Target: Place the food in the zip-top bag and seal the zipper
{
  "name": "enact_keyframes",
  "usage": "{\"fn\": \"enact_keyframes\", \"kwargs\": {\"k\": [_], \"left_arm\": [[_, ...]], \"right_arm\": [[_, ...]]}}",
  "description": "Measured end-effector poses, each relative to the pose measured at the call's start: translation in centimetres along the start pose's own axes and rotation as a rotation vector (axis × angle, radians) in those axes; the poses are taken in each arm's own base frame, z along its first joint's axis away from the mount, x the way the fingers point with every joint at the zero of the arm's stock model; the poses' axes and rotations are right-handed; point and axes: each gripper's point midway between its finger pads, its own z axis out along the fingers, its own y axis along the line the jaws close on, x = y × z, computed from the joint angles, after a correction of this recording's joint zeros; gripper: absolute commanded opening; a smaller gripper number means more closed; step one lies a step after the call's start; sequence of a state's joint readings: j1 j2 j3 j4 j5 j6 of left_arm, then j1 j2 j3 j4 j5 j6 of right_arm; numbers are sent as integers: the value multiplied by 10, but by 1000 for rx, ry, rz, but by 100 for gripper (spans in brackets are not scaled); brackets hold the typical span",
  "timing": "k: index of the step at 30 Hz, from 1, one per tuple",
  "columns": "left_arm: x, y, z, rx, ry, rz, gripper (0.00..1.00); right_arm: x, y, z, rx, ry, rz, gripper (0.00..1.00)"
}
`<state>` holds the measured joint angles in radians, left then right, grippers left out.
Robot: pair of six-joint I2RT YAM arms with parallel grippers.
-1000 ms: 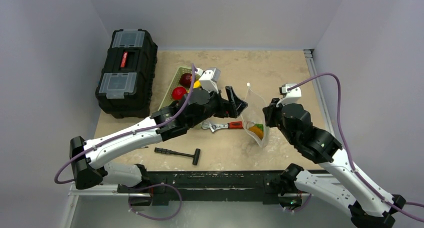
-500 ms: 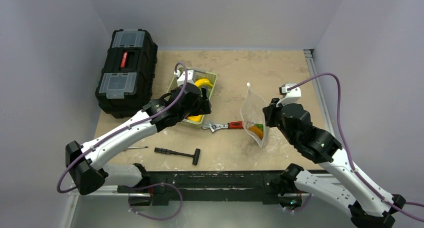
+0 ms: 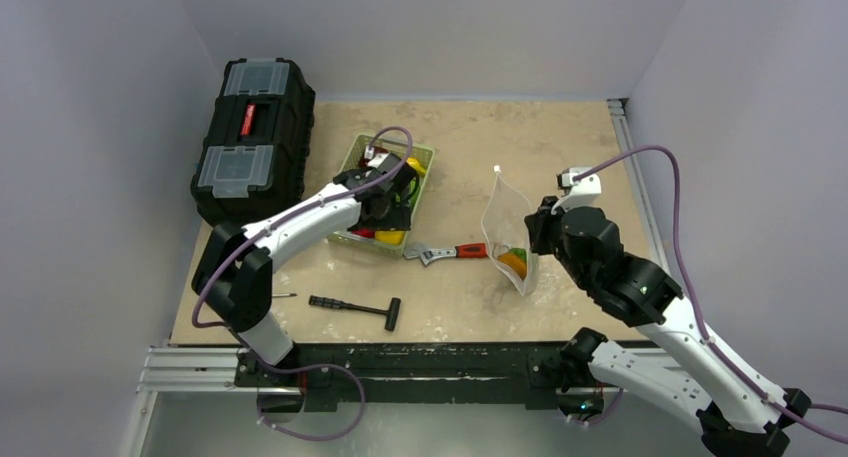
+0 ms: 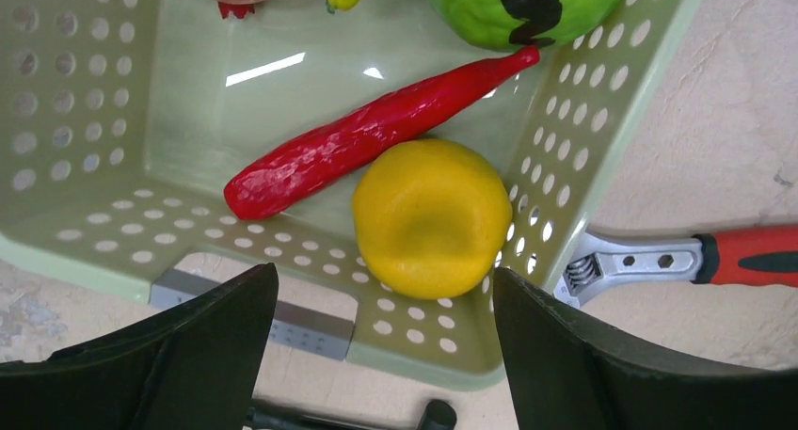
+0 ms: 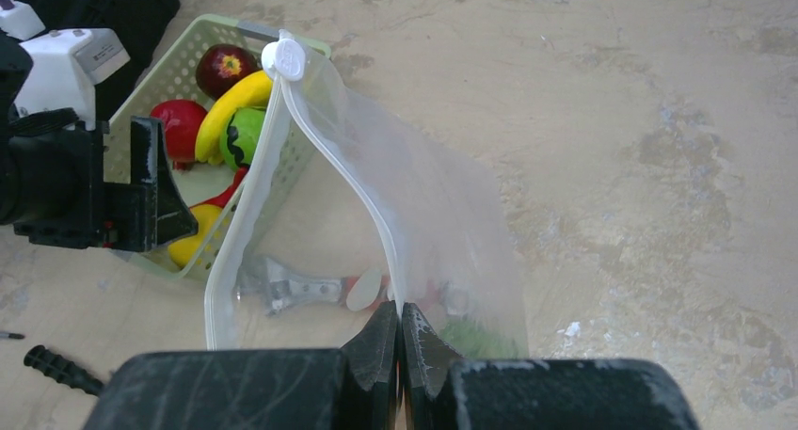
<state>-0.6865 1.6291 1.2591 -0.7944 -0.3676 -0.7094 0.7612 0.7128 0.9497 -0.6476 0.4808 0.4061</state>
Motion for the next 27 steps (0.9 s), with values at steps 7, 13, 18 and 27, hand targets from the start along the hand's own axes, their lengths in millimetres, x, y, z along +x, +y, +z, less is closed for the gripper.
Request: {"fn": "enact_keyframes", "kwargs": {"k": [7, 13, 18, 27], "left_arm": [[-6, -6, 15, 7, 33, 26, 78], [0, -13, 29, 12, 71, 52, 74], [4, -14, 34, 15, 93, 61, 74], [9, -16, 50, 2, 113, 82, 65]], "right_arm": [[0, 0, 0, -1, 0, 0, 0], [0, 0, 0, -1, 0, 0, 0], [0, 0, 0, -2, 0, 0, 0], [0, 0, 0, -1, 1, 0, 0]]}}
